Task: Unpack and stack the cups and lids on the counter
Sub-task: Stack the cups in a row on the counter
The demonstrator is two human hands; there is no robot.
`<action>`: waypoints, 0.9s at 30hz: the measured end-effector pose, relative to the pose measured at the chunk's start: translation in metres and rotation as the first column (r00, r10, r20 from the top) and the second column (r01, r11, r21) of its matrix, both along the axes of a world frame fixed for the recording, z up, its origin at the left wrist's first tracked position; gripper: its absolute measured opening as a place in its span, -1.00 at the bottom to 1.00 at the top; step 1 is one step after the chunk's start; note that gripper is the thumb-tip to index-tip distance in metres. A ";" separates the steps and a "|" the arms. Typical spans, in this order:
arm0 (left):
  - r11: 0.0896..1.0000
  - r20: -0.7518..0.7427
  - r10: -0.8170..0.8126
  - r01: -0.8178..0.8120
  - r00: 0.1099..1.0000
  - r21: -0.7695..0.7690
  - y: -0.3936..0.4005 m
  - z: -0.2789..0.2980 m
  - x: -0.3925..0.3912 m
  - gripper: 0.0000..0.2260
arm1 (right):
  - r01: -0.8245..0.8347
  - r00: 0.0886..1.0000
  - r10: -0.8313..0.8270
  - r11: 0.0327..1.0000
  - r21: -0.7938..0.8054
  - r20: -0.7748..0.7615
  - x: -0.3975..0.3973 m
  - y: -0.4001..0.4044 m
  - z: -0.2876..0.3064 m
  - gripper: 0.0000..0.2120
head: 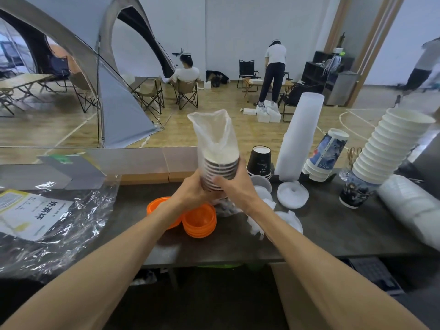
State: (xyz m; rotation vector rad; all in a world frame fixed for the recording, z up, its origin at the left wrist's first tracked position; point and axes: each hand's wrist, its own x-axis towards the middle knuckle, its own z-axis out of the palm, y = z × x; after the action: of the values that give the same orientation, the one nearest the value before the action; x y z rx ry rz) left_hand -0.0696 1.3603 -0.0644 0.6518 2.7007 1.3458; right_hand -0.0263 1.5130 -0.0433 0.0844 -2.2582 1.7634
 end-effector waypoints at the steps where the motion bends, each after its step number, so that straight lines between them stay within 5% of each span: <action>1: 0.998 -0.006 -0.007 0.007 1.000 -0.060 0.000 -0.001 -0.002 -0.36 | 0.052 0.998 -0.052 0.998 0.030 -0.020 -0.005 -0.003 0.002 -0.04; 3: 0.966 0.012 -0.010 0.013 1.000 -0.259 -0.002 -0.001 -0.003 -0.50 | 0.199 0.979 -0.194 0.973 0.115 -0.060 -0.007 -0.010 0.001 -0.09; 5: 0.900 0.033 -0.017 0.029 0.999 -0.435 -0.009 0.003 -0.005 -0.28 | 0.269 0.961 -0.257 0.955 0.127 -0.103 -0.004 -0.015 -0.007 -0.37; 9: 0.995 0.087 -0.099 0.095 0.991 0.043 -0.024 0.023 -0.003 -0.11 | 0.244 0.961 -0.230 0.966 0.083 -0.156 -0.002 -0.020 -0.021 -0.66; 12: 0.951 0.072 -0.064 0.039 0.995 0.308 -0.016 0.036 -0.001 -0.02 | 0.212 0.974 -0.201 0.972 0.101 -0.106 -0.004 -0.019 -0.032 -0.62; 19: 0.964 -0.024 0.047 -0.039 0.999 0.263 0.009 0.013 -0.007 -0.10 | -0.004 0.999 -0.006 0.975 0.223 0.045 0.015 -0.006 -0.038 -0.51; 24: 0.975 -0.041 0.021 -0.012 0.999 0.221 0.004 0.009 -0.008 -0.13 | -0.023 0.997 0.029 0.997 -0.073 0.074 0.015 0.001 -0.032 -0.56; 27: 0.976 -0.023 -0.016 0.021 1.000 0.216 0.001 0.011 -0.009 -0.15 | 0.096 0.995 -0.092 0.990 -0.098 0.047 0.001 0.001 -0.015 -0.13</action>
State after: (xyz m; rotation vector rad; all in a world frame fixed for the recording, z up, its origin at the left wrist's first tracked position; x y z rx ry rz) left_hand -0.0788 1.3618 -0.0533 0.7090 2.5784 1.6528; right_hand -0.0256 1.5144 -0.0579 -0.0790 -2.1594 1.8413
